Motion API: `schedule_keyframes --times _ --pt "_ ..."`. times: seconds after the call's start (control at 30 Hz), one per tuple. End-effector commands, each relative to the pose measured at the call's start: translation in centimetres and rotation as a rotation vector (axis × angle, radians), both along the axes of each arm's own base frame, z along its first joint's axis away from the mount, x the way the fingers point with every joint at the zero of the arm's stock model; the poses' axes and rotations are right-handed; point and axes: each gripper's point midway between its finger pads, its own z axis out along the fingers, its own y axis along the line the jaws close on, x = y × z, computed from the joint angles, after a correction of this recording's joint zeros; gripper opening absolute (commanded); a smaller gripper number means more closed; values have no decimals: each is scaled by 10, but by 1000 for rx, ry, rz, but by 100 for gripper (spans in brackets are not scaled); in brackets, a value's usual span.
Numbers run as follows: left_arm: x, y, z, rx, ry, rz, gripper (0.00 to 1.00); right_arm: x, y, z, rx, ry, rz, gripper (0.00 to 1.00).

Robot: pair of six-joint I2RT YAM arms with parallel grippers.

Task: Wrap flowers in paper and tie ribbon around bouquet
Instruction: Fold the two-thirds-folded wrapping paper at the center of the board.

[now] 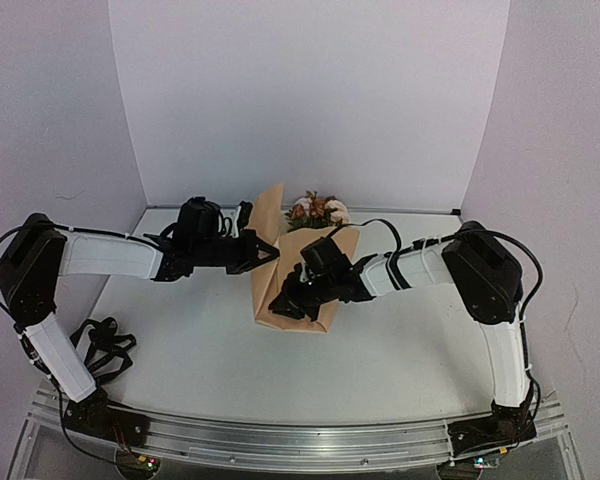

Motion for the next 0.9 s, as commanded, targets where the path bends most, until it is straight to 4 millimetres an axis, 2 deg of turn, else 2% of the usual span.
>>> schedule_keyframes --times 0.0,0.17,0.3,0.47,0.67,0.87 --pt "-1 1 29 -43 -61 3 0 -5 14 -5 49 33 -34 8" --pt "-3 2 36 -55 -74 -2 0 -8 10 -23 10 53 -72 0" --pt "-4 -1 43 -70 -83 -21 0 -5 10 -31 -11 55 -82 0" --pt "-8 -7 40 -80 -71 -62 0 -3 12 -37 -24 55 -80 0" --pt "-11 -17 28 -104 -22 -116 0 -3 14 -29 -19 38 -69 1" --pt "-11 -23 25 -134 3 -135 0 -1 16 -4 7 -41 -45 5"
